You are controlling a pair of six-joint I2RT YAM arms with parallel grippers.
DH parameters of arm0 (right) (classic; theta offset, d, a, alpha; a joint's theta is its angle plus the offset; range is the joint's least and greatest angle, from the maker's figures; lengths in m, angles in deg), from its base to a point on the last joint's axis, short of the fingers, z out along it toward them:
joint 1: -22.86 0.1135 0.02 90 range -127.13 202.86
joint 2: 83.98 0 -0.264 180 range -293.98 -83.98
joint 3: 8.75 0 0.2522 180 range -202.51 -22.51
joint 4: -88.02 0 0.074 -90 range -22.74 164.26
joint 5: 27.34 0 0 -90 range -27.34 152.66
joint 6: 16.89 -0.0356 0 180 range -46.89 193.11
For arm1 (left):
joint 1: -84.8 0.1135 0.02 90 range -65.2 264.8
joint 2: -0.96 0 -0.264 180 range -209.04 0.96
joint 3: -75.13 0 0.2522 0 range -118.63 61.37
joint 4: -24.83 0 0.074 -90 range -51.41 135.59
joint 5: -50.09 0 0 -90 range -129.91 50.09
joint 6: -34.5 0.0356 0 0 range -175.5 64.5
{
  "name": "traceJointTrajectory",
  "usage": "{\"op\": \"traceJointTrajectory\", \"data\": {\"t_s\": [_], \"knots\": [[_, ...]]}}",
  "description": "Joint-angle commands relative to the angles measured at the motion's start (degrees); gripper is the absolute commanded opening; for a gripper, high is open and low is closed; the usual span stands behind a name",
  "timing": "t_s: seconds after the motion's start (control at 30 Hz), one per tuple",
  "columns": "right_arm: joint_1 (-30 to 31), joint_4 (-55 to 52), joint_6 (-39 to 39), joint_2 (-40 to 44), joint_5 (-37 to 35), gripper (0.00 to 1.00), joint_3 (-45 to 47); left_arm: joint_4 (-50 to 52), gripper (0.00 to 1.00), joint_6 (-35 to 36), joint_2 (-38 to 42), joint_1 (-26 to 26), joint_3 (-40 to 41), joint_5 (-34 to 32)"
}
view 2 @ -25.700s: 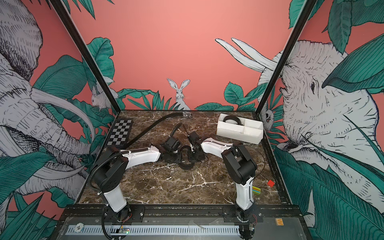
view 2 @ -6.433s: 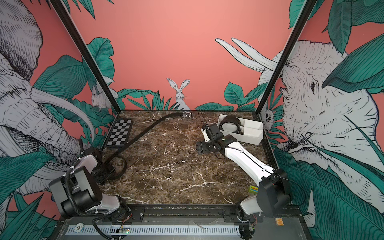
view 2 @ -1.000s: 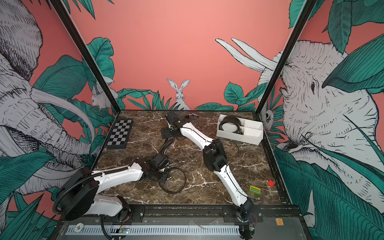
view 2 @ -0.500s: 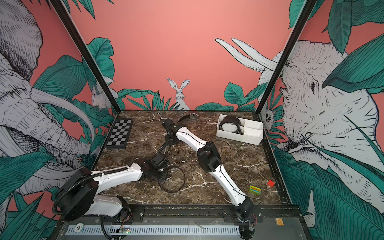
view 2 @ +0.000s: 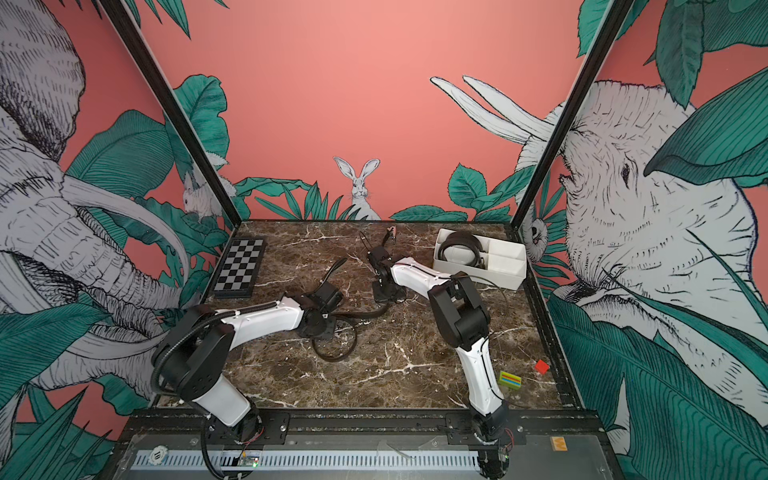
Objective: Place the belts into the storage roll
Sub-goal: Roll the belt at the center of the board.
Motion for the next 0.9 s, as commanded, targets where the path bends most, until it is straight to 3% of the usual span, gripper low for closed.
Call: {"op": "traceJointTrajectory", "data": {"t_s": [0.0, 0.4, 0.63, 0.77, 0.87], "knots": [[0.78, -1.59, -0.26, 3.06, 3.4, 0.04, 7.56, -2.66, 0.0, 0.21, -7.09, 2.63, -1.51, -7.73], [3.62, 0.33, -6.85, 20.65, 5.58, 0.08, 30.08, -5.6, 0.0, 1.28, -15.98, 7.2, -8.55, -7.51], [8.87, 2.63, -11.48, 22.11, 9.01, 0.11, 34.52, -6.34, 0.0, 0.74, -17.73, 7.88, -9.53, -5.78], [10.98, 1.6, -10.51, 20.95, 10.59, 0.36, 33.75, -7.02, 0.0, 0.46, -18.51, 7.9, -9.45, -4.97], [10.28, -2.85, -6.41, 20.11, 6.46, 0.59, 30.96, -7.32, 0.0, 0.08, -19.48, 8.09, -9.31, -4.63]]}}
